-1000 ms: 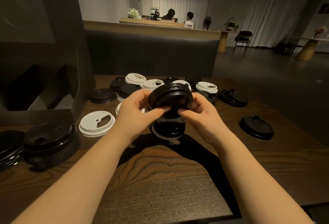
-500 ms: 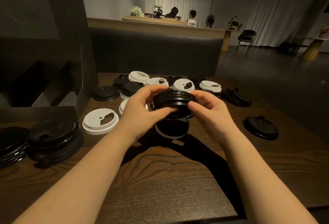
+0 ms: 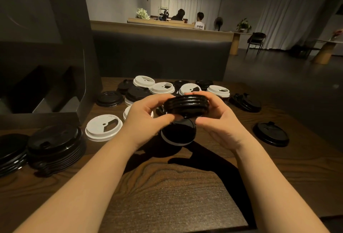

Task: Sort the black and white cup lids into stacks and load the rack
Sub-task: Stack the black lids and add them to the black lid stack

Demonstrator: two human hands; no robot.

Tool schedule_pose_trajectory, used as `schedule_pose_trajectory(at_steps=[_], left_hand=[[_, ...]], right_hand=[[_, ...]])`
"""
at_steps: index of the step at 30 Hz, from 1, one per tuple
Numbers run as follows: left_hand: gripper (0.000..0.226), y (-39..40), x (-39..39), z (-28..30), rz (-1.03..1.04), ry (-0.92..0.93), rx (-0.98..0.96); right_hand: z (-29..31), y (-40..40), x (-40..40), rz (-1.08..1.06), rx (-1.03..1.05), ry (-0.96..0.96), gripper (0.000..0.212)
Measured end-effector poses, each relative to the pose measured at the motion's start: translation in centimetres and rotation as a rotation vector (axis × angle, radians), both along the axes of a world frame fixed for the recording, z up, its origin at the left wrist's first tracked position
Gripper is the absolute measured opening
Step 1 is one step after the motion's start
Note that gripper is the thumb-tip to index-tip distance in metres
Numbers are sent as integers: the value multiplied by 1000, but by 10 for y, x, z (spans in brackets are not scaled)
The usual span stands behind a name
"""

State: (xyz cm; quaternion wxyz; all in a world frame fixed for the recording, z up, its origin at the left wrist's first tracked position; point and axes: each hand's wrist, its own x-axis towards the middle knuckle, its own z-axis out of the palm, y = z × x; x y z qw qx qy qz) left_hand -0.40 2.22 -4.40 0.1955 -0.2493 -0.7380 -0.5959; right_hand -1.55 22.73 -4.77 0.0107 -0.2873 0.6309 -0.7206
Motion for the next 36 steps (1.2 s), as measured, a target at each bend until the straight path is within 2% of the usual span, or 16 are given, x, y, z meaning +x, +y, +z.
schedule_pose_trajectory(at_steps=[4,7,9,11,14,16,19,21,24,30,33,36], left_hand=[[53,1,1,0,21,20,-61],[52,1,2,-1,24,26,-66],[45,5,3,1,3,7,-48],[36,8,4,3,-33,-75,60],[53,11,-2,-2,-152,-275,216],[52,13,-5,-7,-158,-353,206],[36,11,-9,-11,-96,-385,170],[36,6,-11,-10,-104,-382,116],[35,2,-10,-7,-119,-378,26],[46,7,-10,-4,-101,-517,325],[34,9,-8,-4,-67,-537,320],[25,13,-3,3,60,-489,337]], right_hand=[[-2,-4,0,-172,72,32,32],[-4,-5,-2,-196,61,36,19],[-4,-8,-1,-166,15,23,20],[-4,-13,0,-115,-60,-51,26],[-4,-22,2,-52,-230,-276,26],[-6,-25,2,-97,-268,-358,32],[-4,-25,3,-231,-122,-244,32],[-2,-22,4,-341,36,-92,30],[-2,-18,2,-386,159,-12,32],[0,-25,5,-371,76,-105,11],[1,-28,5,-410,64,-201,16],[4,-36,4,-489,166,-256,20]])
